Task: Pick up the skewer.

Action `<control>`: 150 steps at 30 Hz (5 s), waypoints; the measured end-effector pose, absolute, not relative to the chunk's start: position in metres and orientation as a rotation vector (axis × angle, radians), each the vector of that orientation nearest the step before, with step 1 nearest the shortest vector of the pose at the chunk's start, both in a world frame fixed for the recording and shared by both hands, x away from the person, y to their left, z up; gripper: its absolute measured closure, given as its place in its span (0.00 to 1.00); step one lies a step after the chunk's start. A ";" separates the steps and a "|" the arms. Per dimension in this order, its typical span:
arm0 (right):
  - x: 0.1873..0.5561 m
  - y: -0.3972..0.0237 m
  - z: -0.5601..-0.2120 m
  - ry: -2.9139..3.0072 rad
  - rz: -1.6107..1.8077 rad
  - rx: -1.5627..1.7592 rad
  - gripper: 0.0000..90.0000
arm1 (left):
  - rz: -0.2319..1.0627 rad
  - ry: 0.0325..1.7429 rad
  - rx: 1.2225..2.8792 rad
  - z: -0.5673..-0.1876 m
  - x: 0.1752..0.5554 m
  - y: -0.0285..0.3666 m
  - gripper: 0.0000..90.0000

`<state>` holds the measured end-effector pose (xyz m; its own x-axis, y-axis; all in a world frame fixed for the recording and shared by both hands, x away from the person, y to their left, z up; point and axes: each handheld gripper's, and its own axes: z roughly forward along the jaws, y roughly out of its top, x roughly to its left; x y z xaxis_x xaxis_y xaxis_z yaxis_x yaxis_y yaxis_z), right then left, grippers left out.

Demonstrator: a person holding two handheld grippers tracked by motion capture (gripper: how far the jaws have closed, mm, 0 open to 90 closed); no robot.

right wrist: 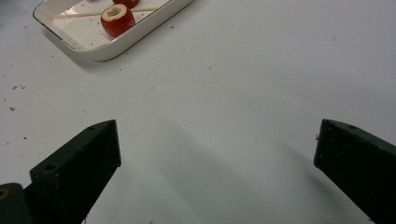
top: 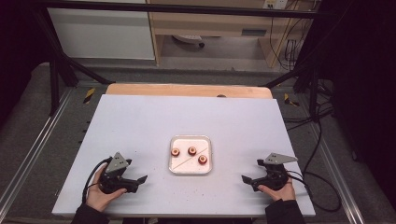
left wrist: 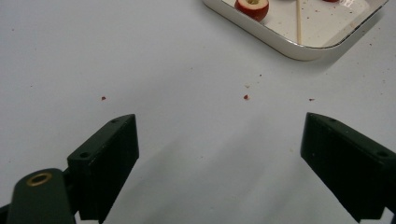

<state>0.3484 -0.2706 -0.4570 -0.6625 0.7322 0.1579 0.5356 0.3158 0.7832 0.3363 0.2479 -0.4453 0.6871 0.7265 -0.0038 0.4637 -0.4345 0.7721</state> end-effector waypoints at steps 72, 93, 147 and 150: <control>0.349 -0.267 -0.459 2.387 1.241 1.143 0.01 | 0.336 0.820 2.342 -0.438 0.389 0.104 0.75; 0.350 -0.267 -0.460 2.398 1.236 1.142 0.02 | 0.317 0.833 2.300 -0.441 0.387 0.105 0.98; 0.344 -0.205 -0.428 2.462 0.946 0.629 0.08 | 0.238 0.601 2.324 -0.394 0.354 0.083 0.99; 0.343 -0.199 -0.425 2.457 0.907 0.549 0.11 | 0.235 0.579 2.343 -0.391 0.353 0.077 0.99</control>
<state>0.3426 -0.1987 -0.4249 -0.8138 0.5090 -0.2806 0.2048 0.7029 0.6812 0.3535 0.0768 -0.3912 0.8835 0.4684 0.0073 0.3410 -0.6536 0.6756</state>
